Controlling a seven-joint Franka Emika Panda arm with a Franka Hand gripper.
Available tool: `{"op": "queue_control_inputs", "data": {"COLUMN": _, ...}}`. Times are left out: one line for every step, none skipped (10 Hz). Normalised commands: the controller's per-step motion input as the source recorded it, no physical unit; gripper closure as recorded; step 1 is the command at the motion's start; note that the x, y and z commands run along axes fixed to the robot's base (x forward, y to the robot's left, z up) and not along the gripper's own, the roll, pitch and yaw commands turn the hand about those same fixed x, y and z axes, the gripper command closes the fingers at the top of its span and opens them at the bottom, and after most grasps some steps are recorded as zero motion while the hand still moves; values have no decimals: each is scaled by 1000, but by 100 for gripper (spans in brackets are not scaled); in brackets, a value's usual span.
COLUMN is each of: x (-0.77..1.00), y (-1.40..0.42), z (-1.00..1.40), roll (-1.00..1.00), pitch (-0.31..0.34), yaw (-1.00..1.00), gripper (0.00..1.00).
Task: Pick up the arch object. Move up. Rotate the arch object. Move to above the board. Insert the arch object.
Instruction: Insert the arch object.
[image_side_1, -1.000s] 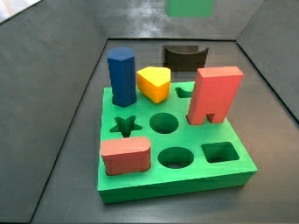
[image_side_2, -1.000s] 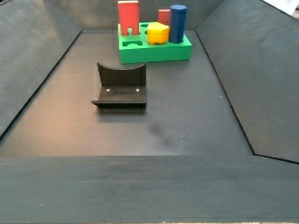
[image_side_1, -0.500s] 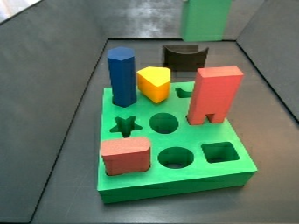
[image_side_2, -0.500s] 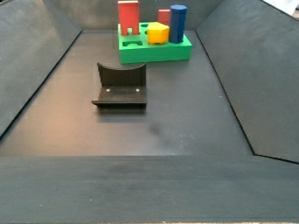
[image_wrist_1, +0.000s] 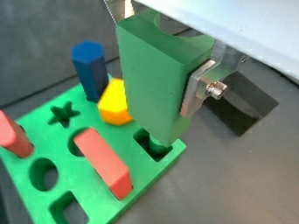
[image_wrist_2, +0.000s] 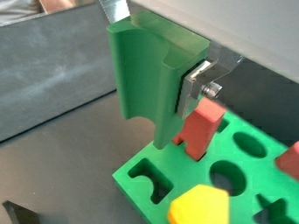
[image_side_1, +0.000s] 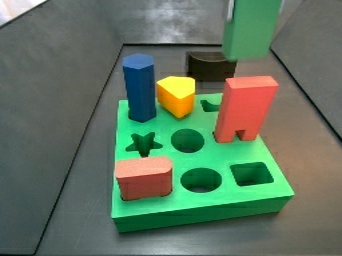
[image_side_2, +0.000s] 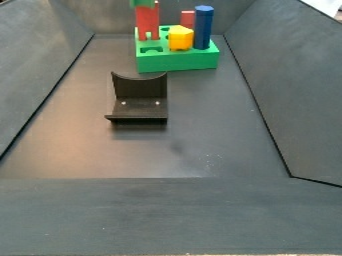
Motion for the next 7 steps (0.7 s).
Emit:
{"op": "queue_control_inputs", "data": {"x": 354, "y": 14, "z": -534, "roll": 0, "pitch": 220, "yaw": -460, "gripper": 100}}
{"op": "queue_control_inputs", "data": {"x": 123, "y": 37, "z": -60, "roll": -137, "pitch": 29, "yaw": -131, "gripper": 100}}
{"op": "queue_control_inputs", "data": {"x": 49, "y": 111, "z": -63, "roll": -21, "pitch": 21, "yaw": 0, "gripper": 100}}
{"op": "queue_control_inputs", "data": {"x": 0, "y": 134, "z": -360, "roll": 204, "pitch": 56, "yaw": 94, "gripper": 100}}
{"op": "queue_control_inputs", "data": {"x": -86, "y": 114, "z": -443, "roll": 283, "pitch": 11, "yaw": 254, "gripper": 100}}
{"op": "queue_control_inputs", "data": {"x": 0, "y": 0, "z": -469, "roll": 176, "pitch": 21, "yaw": 54, "gripper": 100}}
{"op": "queue_control_inputs", "data": {"x": 0, "y": 0, "z": -434, "roll": 1, "pitch": 0, "yaw": 0, "gripper": 100}}
